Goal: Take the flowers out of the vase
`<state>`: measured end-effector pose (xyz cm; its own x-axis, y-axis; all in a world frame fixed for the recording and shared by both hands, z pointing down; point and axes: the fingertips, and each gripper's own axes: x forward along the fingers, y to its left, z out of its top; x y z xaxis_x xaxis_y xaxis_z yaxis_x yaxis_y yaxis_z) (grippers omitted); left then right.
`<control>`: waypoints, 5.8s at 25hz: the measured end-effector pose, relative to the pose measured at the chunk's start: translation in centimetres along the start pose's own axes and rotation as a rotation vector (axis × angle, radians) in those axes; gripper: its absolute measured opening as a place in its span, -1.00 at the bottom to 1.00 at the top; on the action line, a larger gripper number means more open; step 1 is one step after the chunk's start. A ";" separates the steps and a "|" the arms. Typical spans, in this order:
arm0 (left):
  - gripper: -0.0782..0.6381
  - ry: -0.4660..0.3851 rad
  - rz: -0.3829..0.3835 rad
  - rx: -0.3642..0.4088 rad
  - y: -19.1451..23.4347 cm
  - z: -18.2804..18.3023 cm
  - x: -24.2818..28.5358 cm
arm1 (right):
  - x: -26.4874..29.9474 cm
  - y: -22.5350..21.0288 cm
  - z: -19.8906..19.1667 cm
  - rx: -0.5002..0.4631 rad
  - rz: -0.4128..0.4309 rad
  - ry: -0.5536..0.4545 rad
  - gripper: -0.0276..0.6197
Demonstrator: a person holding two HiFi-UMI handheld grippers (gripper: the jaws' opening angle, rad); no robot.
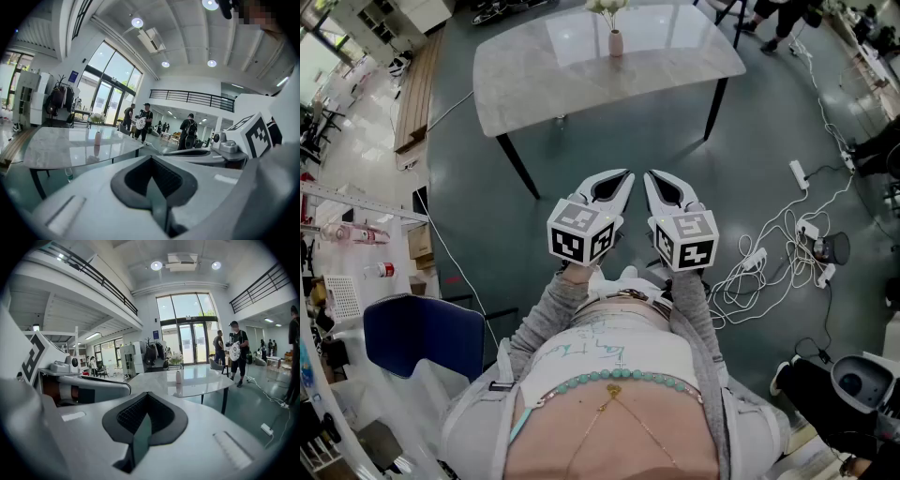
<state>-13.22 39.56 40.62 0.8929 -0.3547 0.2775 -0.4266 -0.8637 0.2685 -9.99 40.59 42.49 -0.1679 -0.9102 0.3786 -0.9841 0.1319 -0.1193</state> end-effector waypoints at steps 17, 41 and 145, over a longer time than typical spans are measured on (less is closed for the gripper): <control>-0.78 0.014 0.012 -0.066 -1.7 -2.4 1.6 | -1.7 -1.6 -2.0 0.015 0.038 0.025 -0.83; -0.78 -0.002 -0.042 -0.114 9.8 2.3 7.4 | 10.1 -4.0 3.4 0.033 0.003 0.038 -0.83; -0.78 -0.010 -0.011 -0.111 34.7 16.2 28.2 | 40.3 -18.0 18.0 0.019 0.088 0.023 -0.83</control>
<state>-0.50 -6.17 42.85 0.8987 -0.3492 0.2654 -0.4296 -0.8229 0.3718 2.03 -5.55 43.42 -0.2548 -0.8863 0.3867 -0.9643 0.2031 -0.1700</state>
